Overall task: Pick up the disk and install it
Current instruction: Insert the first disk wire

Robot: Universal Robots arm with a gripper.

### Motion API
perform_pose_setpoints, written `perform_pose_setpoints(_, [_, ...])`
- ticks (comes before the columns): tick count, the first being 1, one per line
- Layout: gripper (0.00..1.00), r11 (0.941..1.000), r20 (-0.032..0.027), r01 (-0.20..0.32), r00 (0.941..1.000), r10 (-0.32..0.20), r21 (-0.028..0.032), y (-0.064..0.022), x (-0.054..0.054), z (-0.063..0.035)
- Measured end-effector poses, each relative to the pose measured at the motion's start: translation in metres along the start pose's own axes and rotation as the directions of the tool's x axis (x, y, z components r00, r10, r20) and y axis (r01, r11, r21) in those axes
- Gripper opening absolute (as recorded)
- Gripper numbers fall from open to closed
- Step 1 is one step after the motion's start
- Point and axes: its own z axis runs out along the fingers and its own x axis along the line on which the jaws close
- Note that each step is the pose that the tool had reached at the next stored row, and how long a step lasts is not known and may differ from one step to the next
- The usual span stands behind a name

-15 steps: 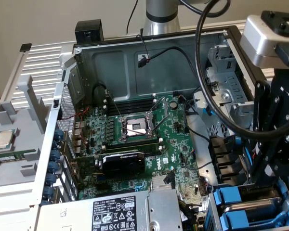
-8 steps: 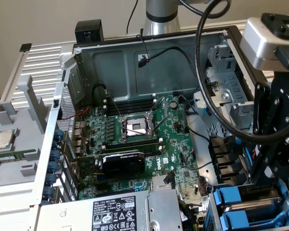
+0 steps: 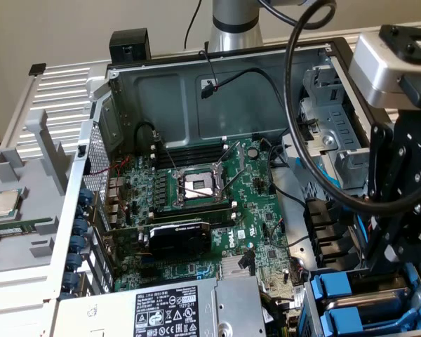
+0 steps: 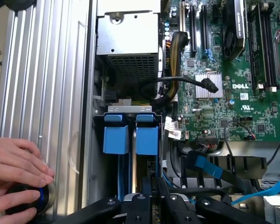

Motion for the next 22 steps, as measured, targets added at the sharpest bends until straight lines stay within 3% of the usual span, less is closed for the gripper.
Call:
perform_pose_setpoints(9, [0.17,1.0000,0.0068,0.001,1.0000,-0.001,0.0002,-0.0003,0.0008,0.0020])
perform_pose_setpoints(22, [0.17,1.0000,0.0162,0.001,0.9999,-0.001,0.0073,-0.0002,0.0011,0.0044])
